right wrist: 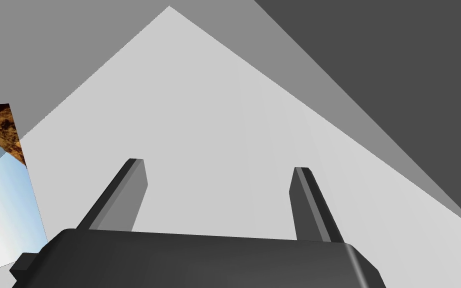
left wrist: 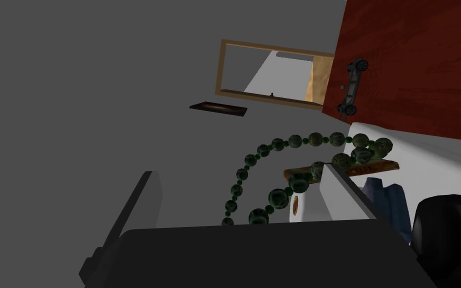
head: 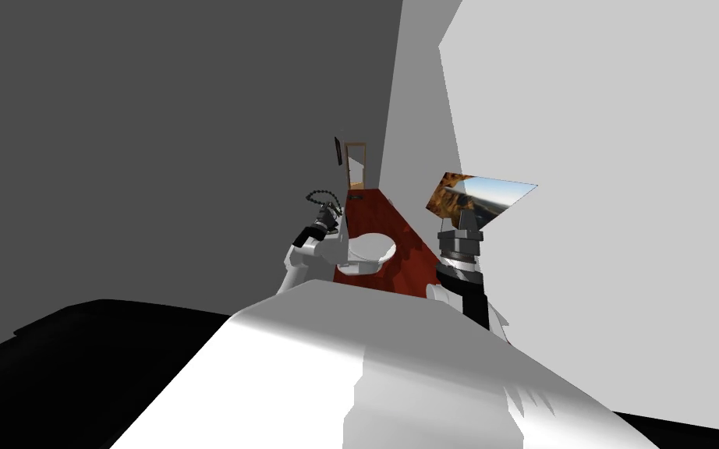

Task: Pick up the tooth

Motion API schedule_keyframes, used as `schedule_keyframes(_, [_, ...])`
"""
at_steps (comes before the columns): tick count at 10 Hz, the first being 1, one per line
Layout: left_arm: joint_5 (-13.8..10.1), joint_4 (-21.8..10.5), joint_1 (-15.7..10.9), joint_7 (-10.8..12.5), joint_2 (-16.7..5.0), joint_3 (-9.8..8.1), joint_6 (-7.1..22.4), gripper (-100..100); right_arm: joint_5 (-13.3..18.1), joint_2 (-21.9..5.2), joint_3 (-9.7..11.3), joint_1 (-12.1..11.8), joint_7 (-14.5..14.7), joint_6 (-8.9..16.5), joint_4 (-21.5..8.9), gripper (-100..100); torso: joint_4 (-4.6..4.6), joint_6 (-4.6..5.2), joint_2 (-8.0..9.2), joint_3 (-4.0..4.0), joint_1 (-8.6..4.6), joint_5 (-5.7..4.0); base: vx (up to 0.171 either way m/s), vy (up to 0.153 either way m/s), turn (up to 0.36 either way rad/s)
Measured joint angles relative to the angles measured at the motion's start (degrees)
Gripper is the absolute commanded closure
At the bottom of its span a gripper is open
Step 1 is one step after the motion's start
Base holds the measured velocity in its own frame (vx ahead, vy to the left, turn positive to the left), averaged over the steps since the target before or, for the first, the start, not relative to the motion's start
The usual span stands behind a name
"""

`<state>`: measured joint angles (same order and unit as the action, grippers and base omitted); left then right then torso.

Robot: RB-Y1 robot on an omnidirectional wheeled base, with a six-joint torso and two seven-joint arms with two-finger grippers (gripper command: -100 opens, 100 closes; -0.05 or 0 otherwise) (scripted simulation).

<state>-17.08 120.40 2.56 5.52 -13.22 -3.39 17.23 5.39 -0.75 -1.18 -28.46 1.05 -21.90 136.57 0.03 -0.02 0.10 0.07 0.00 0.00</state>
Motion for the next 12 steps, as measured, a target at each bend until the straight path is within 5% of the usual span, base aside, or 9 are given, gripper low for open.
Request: schedule_keyframes(12, [-6.2,-3.3,-8.6,5.4,-3.0,-0.26,19.9,-100,0.0,0.0,0.0,0.0,0.0,0.0,0.0,0,-0.01,-0.01,-0.04,-0.02,0.0,0.0,-0.032,0.0,-0.016])
